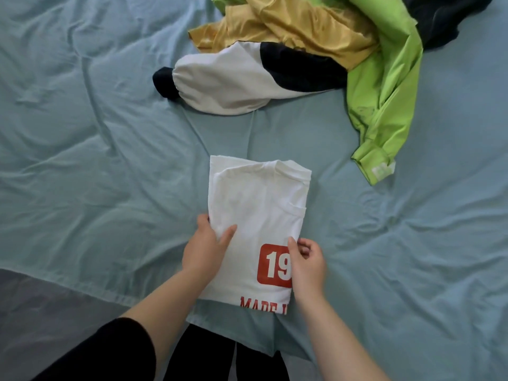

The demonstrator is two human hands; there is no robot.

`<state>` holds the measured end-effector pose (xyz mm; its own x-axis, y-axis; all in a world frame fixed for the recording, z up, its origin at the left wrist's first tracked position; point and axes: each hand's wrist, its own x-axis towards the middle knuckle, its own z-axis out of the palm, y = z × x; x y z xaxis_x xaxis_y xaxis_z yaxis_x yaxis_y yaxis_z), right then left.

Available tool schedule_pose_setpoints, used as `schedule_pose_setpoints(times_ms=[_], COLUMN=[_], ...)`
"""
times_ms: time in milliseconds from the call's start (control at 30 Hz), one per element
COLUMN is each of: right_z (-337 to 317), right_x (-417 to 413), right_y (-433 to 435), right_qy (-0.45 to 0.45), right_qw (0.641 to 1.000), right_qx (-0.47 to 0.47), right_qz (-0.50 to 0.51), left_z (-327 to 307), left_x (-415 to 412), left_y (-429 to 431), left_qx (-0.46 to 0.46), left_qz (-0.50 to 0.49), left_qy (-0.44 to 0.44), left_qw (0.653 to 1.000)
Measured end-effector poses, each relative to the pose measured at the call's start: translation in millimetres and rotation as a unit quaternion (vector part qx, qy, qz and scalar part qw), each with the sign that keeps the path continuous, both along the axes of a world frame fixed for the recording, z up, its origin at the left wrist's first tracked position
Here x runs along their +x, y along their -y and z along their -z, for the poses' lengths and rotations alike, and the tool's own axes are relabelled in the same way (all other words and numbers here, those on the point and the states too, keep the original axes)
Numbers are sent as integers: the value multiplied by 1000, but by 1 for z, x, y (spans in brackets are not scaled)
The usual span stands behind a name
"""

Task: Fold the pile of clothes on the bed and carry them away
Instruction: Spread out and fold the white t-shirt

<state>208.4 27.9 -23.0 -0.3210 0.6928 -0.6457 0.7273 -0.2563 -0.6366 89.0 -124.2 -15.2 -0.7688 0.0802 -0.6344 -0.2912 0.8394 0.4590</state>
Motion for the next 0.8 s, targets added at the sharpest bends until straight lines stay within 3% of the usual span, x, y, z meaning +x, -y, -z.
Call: schedule_pose_setpoints(times_ms=[133, 300, 567, 800], right_z=[-3, -24, -49, -47], right_x=[-26, -11, 70, 78], right_y=[5, -15, -122, -277], right_qy=[-10, -105, -107, -107], right_qw=[997, 994, 980, 965], right_qx=[-75, 8, 129, 224], right_qz=[9, 1, 103, 80], left_z=[1, -23, -39, -33], left_x=[5, 24, 65, 72], left_y=[-20, -52, -175, -316], left_qx=[112, 215, 276, 357], left_qz=[-94, -105, 35, 101], left_qy=[21, 33, 64, 8], left_qw=[989, 970, 958, 929])
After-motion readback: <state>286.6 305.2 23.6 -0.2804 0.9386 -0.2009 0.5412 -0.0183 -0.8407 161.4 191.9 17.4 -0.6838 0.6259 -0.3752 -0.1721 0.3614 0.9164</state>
